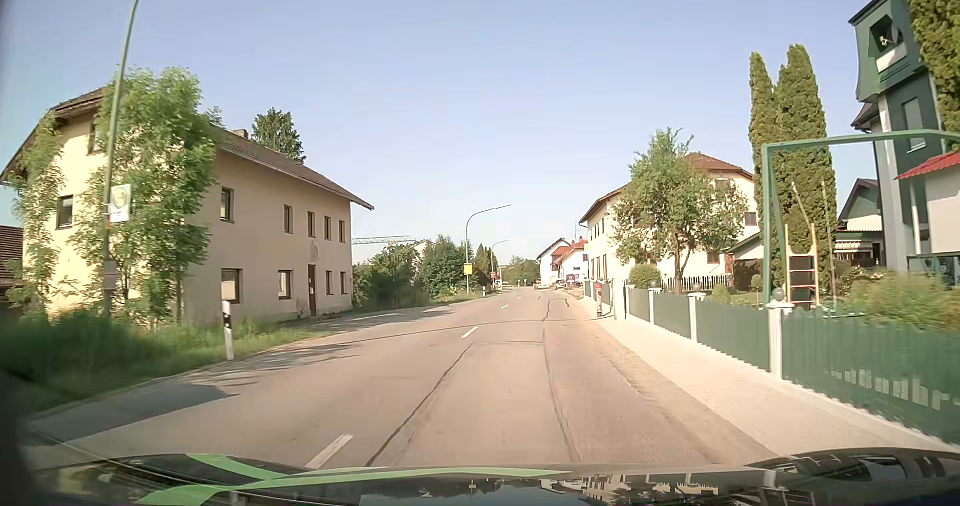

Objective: Follow the waypoints while adhering to traffic rules and regulations

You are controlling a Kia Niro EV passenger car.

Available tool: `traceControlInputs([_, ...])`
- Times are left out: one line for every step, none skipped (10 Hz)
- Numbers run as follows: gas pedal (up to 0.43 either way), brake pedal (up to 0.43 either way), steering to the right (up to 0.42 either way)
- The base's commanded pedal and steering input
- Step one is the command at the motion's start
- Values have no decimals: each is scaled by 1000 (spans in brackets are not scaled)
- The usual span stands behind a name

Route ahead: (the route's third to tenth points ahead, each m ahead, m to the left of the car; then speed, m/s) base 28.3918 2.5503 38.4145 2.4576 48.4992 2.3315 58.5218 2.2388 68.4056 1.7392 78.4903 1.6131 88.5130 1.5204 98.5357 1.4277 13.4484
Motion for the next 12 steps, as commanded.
traceControlInputs([87, 0, 7])
traceControlInputs([87, 0, 7])
traceControlInputs([87, 0, 7])
traceControlInputs([87, 0, 7])
traceControlInputs([87, 0, 7])
traceControlInputs([87, 0, 7])
traceControlInputs([87, 0, 7])
traceControlInputs([87, 0, 7])
traceControlInputs([87, 0, 7])
traceControlInputs([87, 0, 7])
traceControlInputs([87, 0, 7])
traceControlInputs([87, 0, 7])
